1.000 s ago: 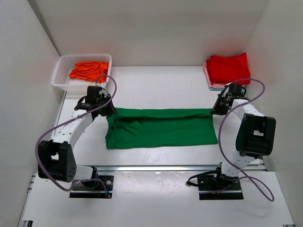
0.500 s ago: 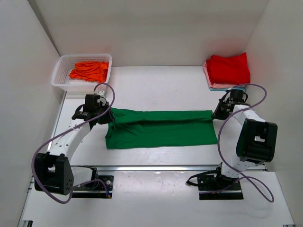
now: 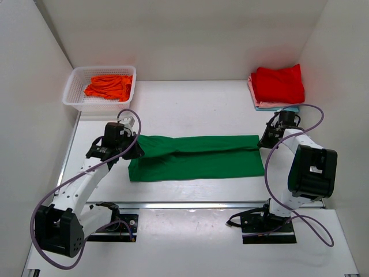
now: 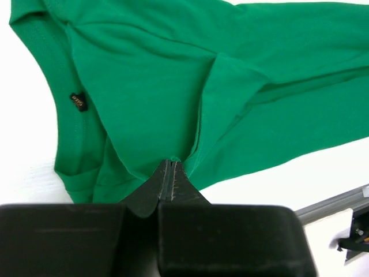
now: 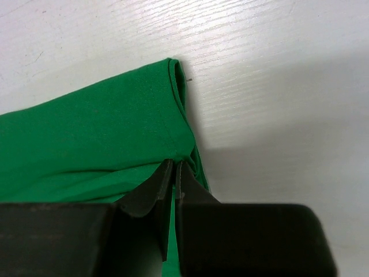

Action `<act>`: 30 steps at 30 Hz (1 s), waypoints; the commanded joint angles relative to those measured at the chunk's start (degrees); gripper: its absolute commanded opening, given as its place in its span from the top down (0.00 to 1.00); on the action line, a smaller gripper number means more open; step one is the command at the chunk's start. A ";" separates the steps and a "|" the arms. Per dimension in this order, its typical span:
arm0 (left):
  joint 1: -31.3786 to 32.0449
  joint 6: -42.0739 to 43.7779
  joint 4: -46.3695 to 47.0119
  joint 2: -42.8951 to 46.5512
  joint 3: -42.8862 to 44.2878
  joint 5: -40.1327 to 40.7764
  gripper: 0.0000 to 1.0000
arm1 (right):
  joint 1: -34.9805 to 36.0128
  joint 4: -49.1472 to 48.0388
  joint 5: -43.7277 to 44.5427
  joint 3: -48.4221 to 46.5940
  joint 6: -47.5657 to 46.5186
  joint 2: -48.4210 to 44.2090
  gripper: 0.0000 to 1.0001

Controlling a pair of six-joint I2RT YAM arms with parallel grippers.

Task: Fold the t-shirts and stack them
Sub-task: Fold the other side of the tshirt into a rectangle

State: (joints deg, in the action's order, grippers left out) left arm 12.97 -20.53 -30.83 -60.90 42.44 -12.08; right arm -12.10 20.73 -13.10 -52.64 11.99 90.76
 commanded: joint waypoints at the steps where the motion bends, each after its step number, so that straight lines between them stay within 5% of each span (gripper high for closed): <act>1: 1.43 -1.17 -0.72 1.49 0.45 -1.37 1.00 | 0.58 -0.43 1.85 -1.67 -0.65 -0.50 1.00; 14: 2.76 -3.46 -3.97 6.94 -1.91 -4.44 0.98 | 0.23 2.28 3.52 -2.90 -0.22 1.87 0.99; 15: 2.93 -3.55 -4.24 6.77 -2.09 -4.45 0.78 | 0.32 3.17 4.83 -3.43 -0.47 1.96 0.96; 16: 2.24 -3.55 -4.15 6.68 -2.35 -4.45 0.64 | 0.84 4.65 6.93 -4.39 0.48 1.88 0.83; 18: 1.54 -4.15 -3.10 7.81 -2.19 -4.10 0.70 | 0.93 5.98 8.44 -5.88 0.58 1.27 0.76; 21: 1.44 -5.21 -1.61 7.74 -0.78 -2.08 0.60 | 1.99 6.34 10.20 -7.64 0.41 -0.67 0.62; 30: 7.32 -11.62 6.91 -5.95 0.55 3.01 0.70 | 10.59 0.89 8.54 -11.78 -0.91 -0.33 0.50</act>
State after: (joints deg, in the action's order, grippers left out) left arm 18.04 -28.60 -28.23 -62.46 42.17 -12.14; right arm -3.86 25.06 -4.03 -62.11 11.77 90.56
